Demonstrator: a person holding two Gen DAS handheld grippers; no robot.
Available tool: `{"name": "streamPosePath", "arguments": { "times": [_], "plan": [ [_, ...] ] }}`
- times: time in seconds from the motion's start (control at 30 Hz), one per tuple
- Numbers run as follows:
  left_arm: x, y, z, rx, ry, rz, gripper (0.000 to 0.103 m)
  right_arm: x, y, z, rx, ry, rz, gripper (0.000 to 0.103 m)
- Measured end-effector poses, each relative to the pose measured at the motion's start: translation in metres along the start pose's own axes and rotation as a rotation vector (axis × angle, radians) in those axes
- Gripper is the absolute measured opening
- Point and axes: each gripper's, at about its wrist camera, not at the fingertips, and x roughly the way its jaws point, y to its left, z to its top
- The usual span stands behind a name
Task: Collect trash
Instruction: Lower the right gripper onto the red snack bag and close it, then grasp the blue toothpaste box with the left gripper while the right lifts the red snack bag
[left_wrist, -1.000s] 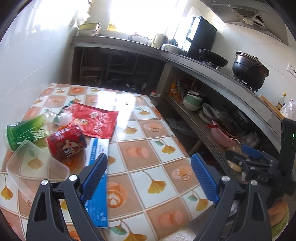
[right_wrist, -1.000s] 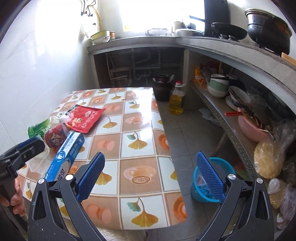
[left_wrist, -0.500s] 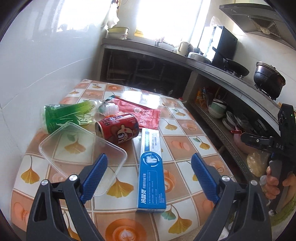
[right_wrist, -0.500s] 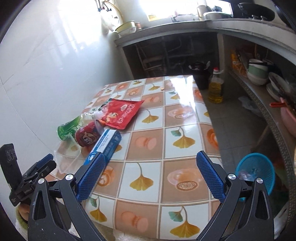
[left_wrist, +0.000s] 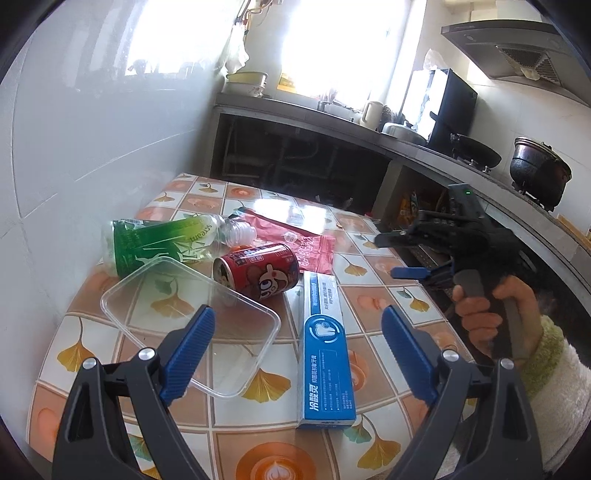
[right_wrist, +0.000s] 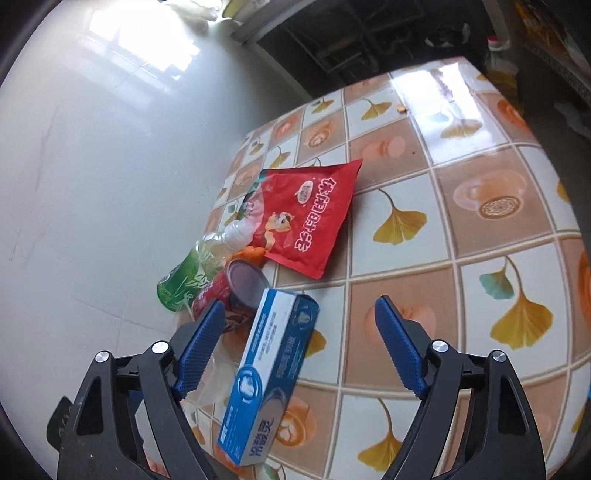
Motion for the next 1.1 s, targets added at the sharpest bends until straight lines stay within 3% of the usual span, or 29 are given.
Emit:
{"name": "streamPosePath", "arguments": {
  "times": [0.2, 0.37, 0.47, 0.53, 0.63, 0.8, 0.93, 1.1],
  "plan": [
    [-0.005, 0.005, -0.002, 0.001, -0.017, -0.014, 0.079, 0.056, -0.020, 0.033, 0.126, 0.069, -0.064, 0.062],
    [-0.005, 0.011, -0.005, -0.006, -0.017, -0.042, 0.070, 0.078, -0.012, 0.047, 0.125, 0.078, -0.126, 0.052],
    [-0.005, 0.015, -0.006, -0.024, -0.014, -0.059, 0.064, 0.086, -0.005, 0.050, 0.108, 0.085, -0.169, 0.032],
    [-0.005, 0.018, -0.007, -0.034, -0.015, -0.067, 0.062, 0.091, -0.003, 0.052, 0.100, 0.087, -0.214, 0.008],
    [-0.004, 0.021, -0.008, -0.049, -0.013, -0.076, 0.059, 0.090, -0.008, 0.049, 0.114, 0.075, -0.230, 0.000],
    [-0.002, 0.022, -0.012, -0.083, 0.002, -0.096, 0.054, 0.066, -0.021, 0.047, 0.143, -0.013, -0.273, 0.000],
    [-0.002, 0.018, -0.015, -0.078, 0.011, -0.114, 0.053, 0.020, -0.037, 0.040, 0.153, -0.127, -0.354, 0.000],
    [-0.002, 0.009, -0.018, -0.056, 0.022, -0.143, 0.053, -0.037, -0.058, 0.010, 0.152, -0.196, -0.422, 0.000]
  ]
}}
